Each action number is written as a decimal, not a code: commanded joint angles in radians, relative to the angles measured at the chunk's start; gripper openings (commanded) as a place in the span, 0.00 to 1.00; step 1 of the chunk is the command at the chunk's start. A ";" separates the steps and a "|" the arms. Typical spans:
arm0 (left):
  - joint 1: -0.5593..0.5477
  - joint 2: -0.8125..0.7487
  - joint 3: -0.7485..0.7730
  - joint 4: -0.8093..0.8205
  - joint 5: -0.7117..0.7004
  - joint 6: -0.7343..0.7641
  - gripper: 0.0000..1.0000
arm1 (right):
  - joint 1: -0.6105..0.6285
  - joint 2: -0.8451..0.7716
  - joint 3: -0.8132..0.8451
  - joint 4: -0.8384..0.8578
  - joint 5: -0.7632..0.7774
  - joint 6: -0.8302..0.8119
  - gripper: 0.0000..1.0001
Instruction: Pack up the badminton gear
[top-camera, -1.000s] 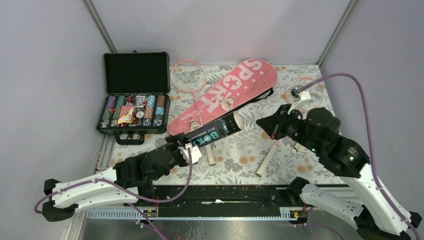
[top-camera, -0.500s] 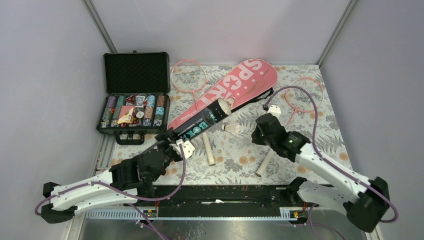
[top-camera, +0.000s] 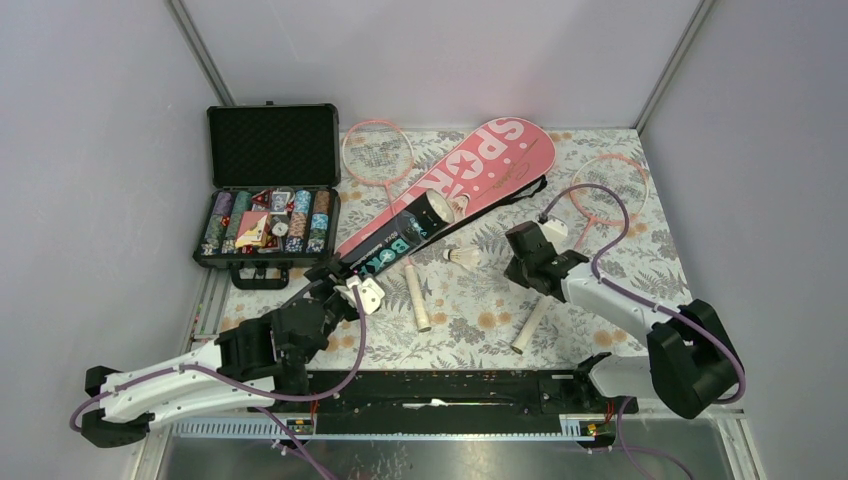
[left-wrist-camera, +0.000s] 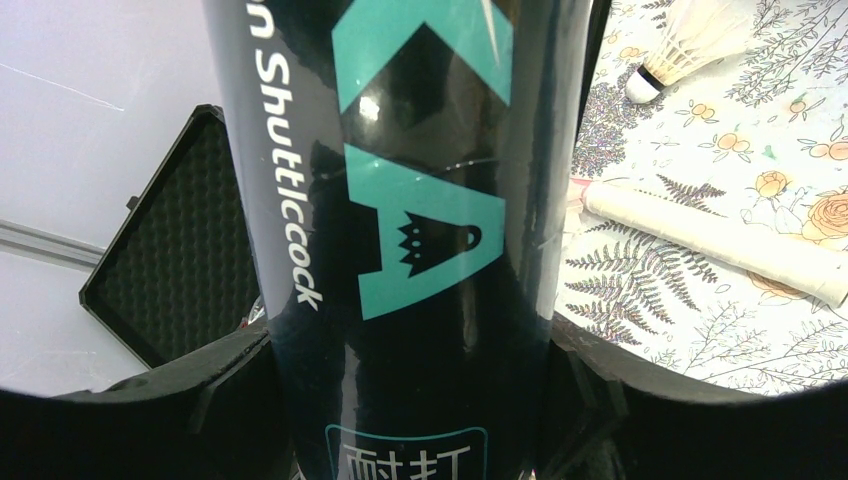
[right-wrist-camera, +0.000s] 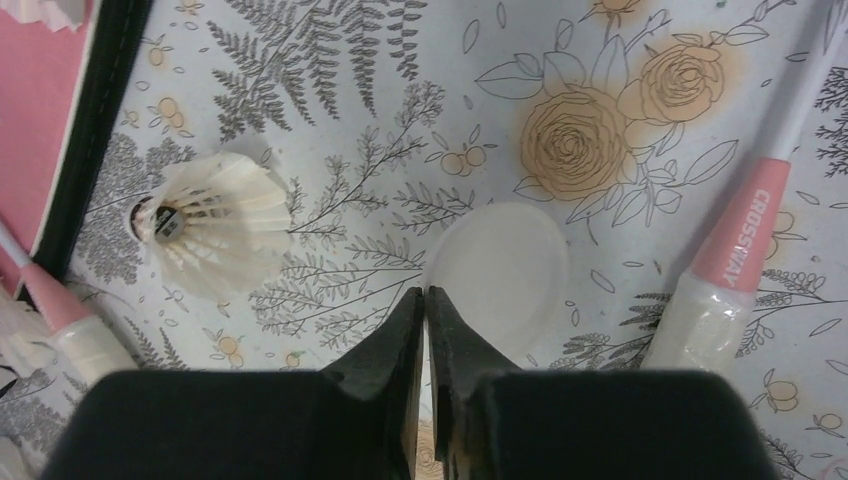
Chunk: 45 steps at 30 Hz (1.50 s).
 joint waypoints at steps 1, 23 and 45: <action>0.001 0.002 0.010 0.083 -0.035 -0.013 0.40 | -0.030 0.019 0.052 -0.034 0.010 0.069 0.18; -0.001 0.005 0.010 0.072 -0.021 -0.017 0.41 | -0.413 -0.111 0.330 -0.757 0.243 0.557 0.49; -0.020 0.066 -0.020 0.146 -0.096 0.001 0.41 | -0.678 0.380 0.691 -1.169 0.171 0.948 0.64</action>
